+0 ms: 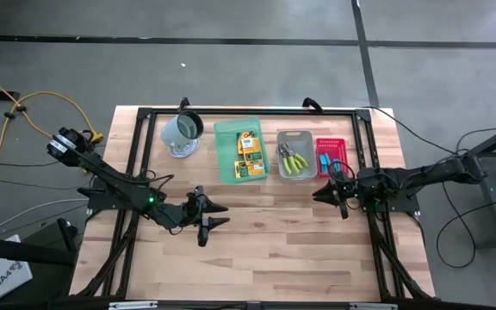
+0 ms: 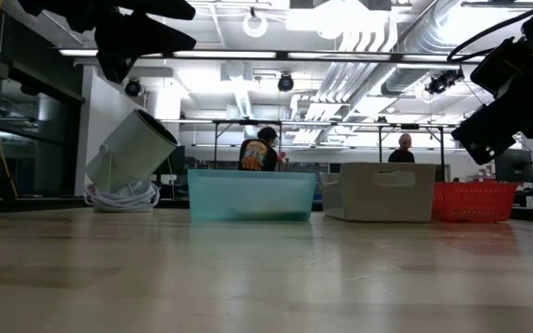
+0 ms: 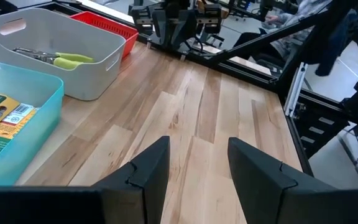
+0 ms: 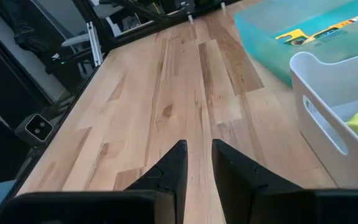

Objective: Pick & Place School Supplies
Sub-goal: Return to Home Position

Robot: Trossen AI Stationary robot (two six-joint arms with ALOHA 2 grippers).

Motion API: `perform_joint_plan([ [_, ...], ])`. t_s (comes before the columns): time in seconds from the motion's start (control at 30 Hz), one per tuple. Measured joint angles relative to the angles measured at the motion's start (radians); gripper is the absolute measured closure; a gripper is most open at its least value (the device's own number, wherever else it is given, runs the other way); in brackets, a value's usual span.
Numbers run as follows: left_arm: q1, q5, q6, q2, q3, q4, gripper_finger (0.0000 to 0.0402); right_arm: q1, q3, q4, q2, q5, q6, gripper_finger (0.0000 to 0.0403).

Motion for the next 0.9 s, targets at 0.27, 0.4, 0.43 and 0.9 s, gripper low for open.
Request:
perform_joint_plan([
  [0.27, 0.0, 0.013, 0.0, 0.0, 0.0, 0.007, 0.0243, 0.0, 0.0, 0.0, 0.0, -0.001, 0.001, 0.0337],
  [0.4, -0.006, 0.016, 0.016, 0.0, 0.0, 0.006, 0.0243, 0.0, 0.0, 0.002, 0.0, -0.001, 0.006, 0.0337],
  [0.43, -0.011, 0.016, 0.035, 0.0, 0.0, 0.007, 0.0243, 0.0, 0.0, 0.003, 0.0, -0.001, 0.005, 0.0337],
  [0.9, 0.045, 0.132, 0.212, -0.087, -0.077, 0.025, 0.0243, 0.0, 0.0, 0.016, 0.001, -0.003, 0.008, 0.0337],
])
